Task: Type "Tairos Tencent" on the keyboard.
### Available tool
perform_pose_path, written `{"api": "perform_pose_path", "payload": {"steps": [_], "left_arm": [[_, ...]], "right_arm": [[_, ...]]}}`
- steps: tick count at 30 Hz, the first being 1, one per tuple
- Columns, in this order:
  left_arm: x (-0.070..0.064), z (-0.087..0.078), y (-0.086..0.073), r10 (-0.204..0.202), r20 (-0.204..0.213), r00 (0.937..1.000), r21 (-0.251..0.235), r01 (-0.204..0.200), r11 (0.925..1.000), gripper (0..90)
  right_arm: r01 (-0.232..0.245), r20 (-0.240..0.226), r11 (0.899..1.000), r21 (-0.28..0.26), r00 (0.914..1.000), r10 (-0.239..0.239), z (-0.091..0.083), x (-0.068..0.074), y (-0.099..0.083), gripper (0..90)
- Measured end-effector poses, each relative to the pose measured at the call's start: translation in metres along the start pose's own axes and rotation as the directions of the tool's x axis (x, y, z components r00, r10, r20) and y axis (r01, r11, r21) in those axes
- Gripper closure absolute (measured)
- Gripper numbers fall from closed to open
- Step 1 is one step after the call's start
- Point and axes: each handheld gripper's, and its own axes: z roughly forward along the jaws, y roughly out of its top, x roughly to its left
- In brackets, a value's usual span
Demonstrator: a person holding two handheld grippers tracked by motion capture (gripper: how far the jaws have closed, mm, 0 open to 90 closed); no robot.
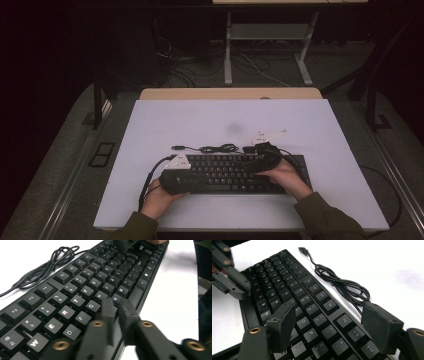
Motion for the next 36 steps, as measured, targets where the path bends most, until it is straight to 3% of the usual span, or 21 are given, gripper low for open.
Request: {"api": "perform_pose_path", "payload": {"steps": [5, 13, 36], "left_arm": [[-0.002, 0.005, 0.0, 0.008, 0.022, 0.9997, 0.035, -0.009, 0.9994, 88.6], [-0.003, 0.009, 0.0, 0.033, 0.017, 0.9993, 0.073, -0.034, 0.9967, 88.6], [-0.003, 0.013, -0.002, 0.051, 0.013, 0.9986, 0.096, -0.052, 0.994, 88.6]], "right_arm": [[-0.002, 0.002, 1.0, -0.001, 1.0, 0.002, -0.001, 0.0, 0.0, 27.5], [-0.002, 0.003, 1.0, -0.001, 1.0, 0.002, -0.001, 0.0, 0.0, 27.5], [0.0, 0.002, 1.0, -0.002, 1.0, 0.0, 0.0, -0.001, 0.0, 27.5]]}}
